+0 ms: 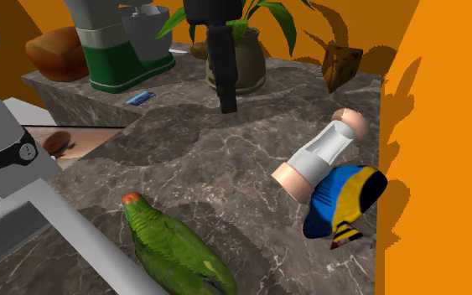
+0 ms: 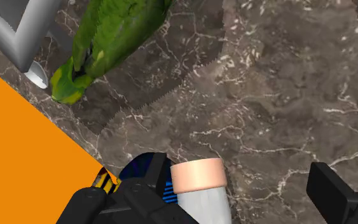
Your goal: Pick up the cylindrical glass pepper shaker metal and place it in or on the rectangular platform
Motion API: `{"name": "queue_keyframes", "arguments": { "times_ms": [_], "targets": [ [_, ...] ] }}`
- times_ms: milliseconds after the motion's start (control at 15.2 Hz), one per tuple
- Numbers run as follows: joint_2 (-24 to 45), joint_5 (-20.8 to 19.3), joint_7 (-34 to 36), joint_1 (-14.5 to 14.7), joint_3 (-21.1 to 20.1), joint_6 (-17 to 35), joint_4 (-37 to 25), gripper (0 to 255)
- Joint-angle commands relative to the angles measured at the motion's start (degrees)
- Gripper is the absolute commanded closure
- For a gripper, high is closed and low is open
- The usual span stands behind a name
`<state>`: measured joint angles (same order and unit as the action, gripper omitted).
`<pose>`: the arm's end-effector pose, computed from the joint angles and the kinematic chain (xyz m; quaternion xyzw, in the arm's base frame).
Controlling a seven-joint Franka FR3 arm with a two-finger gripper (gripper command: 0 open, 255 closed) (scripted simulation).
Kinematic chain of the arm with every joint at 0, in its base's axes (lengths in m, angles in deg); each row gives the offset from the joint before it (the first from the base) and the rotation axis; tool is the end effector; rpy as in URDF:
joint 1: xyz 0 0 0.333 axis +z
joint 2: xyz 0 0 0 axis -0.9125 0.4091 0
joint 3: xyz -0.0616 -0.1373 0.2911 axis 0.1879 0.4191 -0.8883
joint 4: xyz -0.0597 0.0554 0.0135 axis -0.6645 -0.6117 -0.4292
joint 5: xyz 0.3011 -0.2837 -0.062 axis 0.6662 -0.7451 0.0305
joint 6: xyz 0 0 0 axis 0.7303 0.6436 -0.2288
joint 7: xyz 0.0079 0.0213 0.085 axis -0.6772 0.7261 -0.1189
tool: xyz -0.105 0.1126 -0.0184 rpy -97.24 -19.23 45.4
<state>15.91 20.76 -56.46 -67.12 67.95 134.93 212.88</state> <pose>0.5078 -0.0201 0.3682 0.9870 0.0851 0.0514 0.1264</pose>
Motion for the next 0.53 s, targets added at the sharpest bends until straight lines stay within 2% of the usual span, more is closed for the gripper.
{"name": "queue_keyframes", "arguments": {
  "times_ms": [0,462],
  "targets": [
    [4.5,-1.7,0.0,-0.2,-0.1,3.7,-2.3,0],
    [18.2,-7.2,-0.1,-0.2,-0.1,12.2,-12.5,0]
  ]
}}
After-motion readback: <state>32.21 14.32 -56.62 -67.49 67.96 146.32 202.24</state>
